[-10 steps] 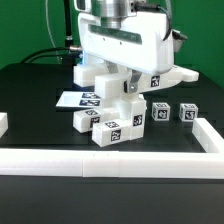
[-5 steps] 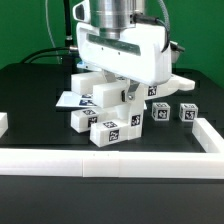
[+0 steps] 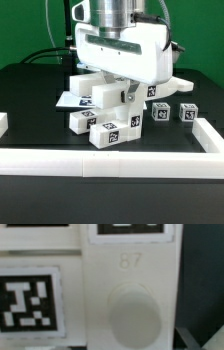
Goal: Assemble chair
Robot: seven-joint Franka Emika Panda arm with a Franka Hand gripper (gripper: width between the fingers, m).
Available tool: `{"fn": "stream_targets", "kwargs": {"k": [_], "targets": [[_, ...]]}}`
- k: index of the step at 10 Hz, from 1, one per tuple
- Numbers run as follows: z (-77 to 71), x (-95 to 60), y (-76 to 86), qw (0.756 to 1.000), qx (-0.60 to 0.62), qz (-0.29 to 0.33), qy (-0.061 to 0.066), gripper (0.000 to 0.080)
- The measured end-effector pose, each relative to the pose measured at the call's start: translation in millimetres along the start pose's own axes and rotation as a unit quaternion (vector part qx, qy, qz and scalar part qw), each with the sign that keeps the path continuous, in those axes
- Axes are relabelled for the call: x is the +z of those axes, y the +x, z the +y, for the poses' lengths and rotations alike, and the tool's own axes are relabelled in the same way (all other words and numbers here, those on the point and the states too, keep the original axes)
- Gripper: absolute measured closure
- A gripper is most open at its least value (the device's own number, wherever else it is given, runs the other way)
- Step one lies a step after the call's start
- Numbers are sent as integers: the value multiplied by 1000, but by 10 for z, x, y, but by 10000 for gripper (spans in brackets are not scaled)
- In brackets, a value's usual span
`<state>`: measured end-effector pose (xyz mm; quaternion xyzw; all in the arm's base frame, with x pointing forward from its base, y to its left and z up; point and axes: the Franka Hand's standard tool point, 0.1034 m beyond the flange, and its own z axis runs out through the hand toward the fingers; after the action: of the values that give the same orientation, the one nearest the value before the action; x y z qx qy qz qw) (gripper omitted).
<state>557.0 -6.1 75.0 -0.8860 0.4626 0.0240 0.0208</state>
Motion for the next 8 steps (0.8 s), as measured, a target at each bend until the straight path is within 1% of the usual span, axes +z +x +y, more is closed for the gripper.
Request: {"fn": "stream_targets", "kwargs": {"k": [2,3,4,5,8], "targets": [[3,0,7,1000,-1,0,0,510],[4,0,8,1000,-2,1,0,277],[19,0,29,1000,-5,1,0,277],[46,19,54,1000,-8,2,-2,174],[122,76,121,1000,-22,2,-7,155]]}}
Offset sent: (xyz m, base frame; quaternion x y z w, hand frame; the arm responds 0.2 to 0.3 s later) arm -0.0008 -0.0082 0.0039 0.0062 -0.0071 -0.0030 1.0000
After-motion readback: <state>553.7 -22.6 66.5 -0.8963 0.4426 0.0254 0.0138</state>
